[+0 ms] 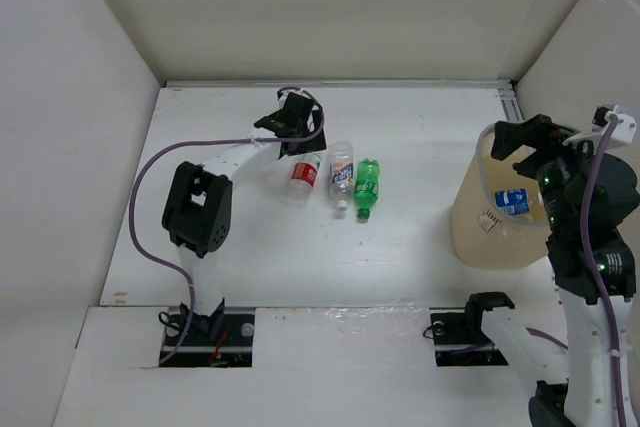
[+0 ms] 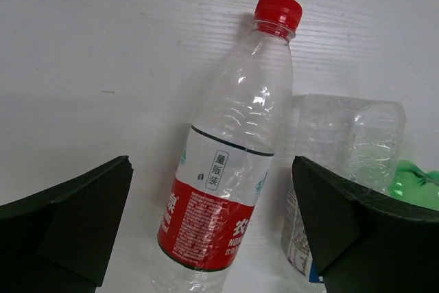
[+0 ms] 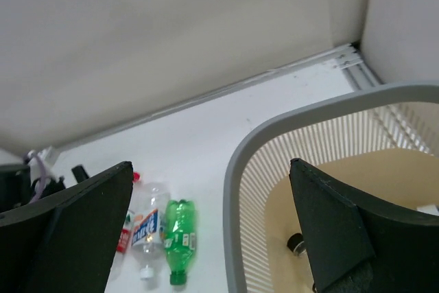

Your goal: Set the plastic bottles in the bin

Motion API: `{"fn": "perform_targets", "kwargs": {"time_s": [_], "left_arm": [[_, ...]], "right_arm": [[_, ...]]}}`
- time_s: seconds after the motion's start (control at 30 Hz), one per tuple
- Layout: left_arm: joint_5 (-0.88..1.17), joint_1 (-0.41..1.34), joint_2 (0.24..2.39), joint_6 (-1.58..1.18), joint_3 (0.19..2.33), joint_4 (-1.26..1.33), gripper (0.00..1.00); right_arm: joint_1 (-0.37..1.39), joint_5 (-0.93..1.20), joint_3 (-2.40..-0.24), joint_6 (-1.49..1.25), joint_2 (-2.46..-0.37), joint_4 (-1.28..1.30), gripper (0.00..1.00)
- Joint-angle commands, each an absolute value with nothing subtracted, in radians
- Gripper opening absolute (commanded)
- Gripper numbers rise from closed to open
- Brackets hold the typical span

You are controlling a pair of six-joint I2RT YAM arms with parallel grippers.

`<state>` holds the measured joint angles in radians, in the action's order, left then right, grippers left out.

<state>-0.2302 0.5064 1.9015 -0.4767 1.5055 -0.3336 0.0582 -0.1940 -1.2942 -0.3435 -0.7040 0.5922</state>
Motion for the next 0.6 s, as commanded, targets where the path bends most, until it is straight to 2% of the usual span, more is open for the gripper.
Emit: {"fn": "perform_targets", "kwargs": {"time_s": [0.0,0.17,0.33,0.37,0.47,0.5,0.57], "left_arm": [[-0.140,0.480,1.902,-0.448,1.531,-0.270,1.00],[-0.140,0.480,2.000,-0.437,1.583,-0.249,1.00],[-0.179,0.469,2.143,-0.466,1.680,-0.359,0.85],[-0.189,0.469,2.179,-0.478,1.690,-0.376,0.77],[-0.241,0.460,2.236,-0.508,1.726,-0.439,0.72],[-0.253,0.451,2.237,-0.517,1.736,-0.452,0.53],[-0.305,0.440,2.221,-0.540,1.736,-0.478,0.32]], "right_arm": [[0.052,-0.035,-1.281,-0.308,-0.710,0.514,0.99],[0.052,0.028,-1.259,-0.308,-0.701,0.485,0.99],[0.052,0.080,-1.250,-0.308,-0.710,0.476,0.99],[0.052,0.095,-1.250,-0.308,-0.710,0.466,0.99],[0.052,0.147,-1.227,-0.308,-0.721,0.442,0.99],[0.052,0.169,-1.217,-0.308,-0.733,0.422,0.99],[0.052,0.263,-1.192,-0.308,-0.744,0.385,0.99]]}}
